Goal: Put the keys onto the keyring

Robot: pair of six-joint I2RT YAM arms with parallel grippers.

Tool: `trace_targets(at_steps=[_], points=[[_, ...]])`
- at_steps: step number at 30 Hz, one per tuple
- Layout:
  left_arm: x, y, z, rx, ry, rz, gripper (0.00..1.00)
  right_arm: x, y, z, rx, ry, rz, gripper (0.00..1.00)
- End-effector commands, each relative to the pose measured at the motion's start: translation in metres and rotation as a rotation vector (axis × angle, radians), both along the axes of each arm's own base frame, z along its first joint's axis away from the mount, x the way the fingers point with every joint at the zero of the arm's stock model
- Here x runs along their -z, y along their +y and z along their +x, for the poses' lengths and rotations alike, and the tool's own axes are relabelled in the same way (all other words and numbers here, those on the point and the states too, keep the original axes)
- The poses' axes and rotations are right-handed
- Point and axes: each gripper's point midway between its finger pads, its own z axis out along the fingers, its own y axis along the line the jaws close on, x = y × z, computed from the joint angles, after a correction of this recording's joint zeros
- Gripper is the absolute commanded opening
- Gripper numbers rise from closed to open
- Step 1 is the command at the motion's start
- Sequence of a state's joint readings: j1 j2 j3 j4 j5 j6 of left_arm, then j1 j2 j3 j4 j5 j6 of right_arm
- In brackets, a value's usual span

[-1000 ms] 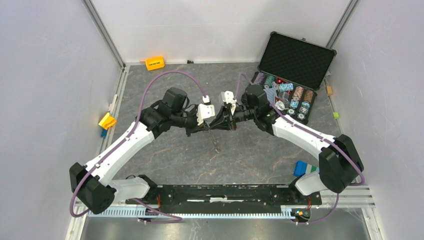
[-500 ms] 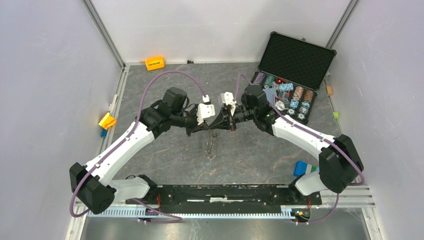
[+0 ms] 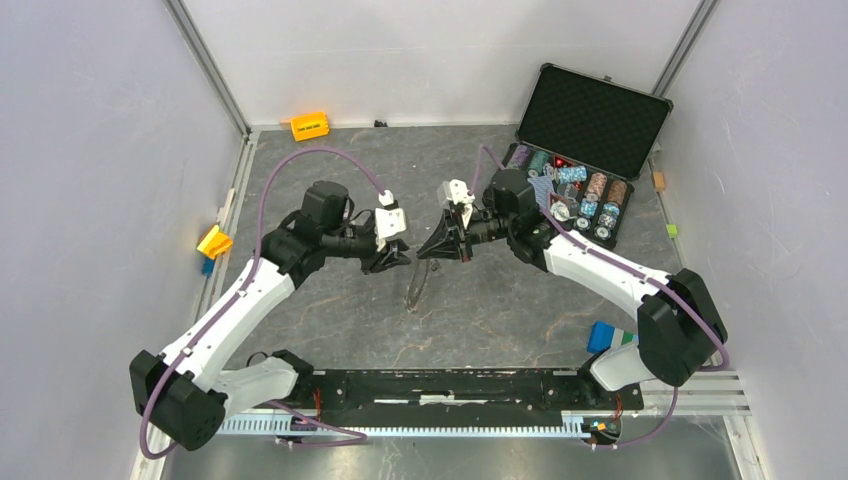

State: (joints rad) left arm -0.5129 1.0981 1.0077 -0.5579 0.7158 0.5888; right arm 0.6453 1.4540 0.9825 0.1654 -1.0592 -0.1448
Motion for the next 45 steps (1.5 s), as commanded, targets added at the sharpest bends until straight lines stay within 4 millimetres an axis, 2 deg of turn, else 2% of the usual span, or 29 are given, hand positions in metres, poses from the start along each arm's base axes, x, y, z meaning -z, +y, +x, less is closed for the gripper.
trace_targets(at_steps=[1, 11, 20, 34, 39, 41, 45], points=[[-0.006, -0.011, -0.002, 0.091, -0.055, -0.083, 0.40, -0.031, 0.000, -0.011, -0.046, -0.001, 0.098, 0.00], [-0.017, -0.028, -0.009, 0.177, -0.031, -0.197, 0.41, -0.039, -0.007, -0.010, -0.021, 0.057, 0.154, 0.00], [-0.010, -0.027, -0.011, 0.167, -0.012, -0.203, 0.37, -0.044, -0.014, -0.007, -0.007, 0.086, 0.198, 0.00], [-0.022, -0.035, -0.007, 0.144, 0.049, -0.280, 0.21, -0.045, -0.015, -0.005, 0.008, 0.081, 0.210, 0.00], [-0.021, -0.035, -0.006, 0.135, 0.054, -0.281, 0.11, -0.045, -0.015, -0.005, 0.008, 0.083, 0.215, 0.00], [-0.020, -0.035, -0.006, 0.129, 0.057, -0.280, 0.03, -0.045, -0.016, -0.004, 0.011, 0.082, 0.216, 0.00], [-0.022, -0.033, -0.001, 0.084, 0.064, -0.271, 0.02, -0.043, -0.017, -0.002, 0.020, 0.077, 0.214, 0.00]])
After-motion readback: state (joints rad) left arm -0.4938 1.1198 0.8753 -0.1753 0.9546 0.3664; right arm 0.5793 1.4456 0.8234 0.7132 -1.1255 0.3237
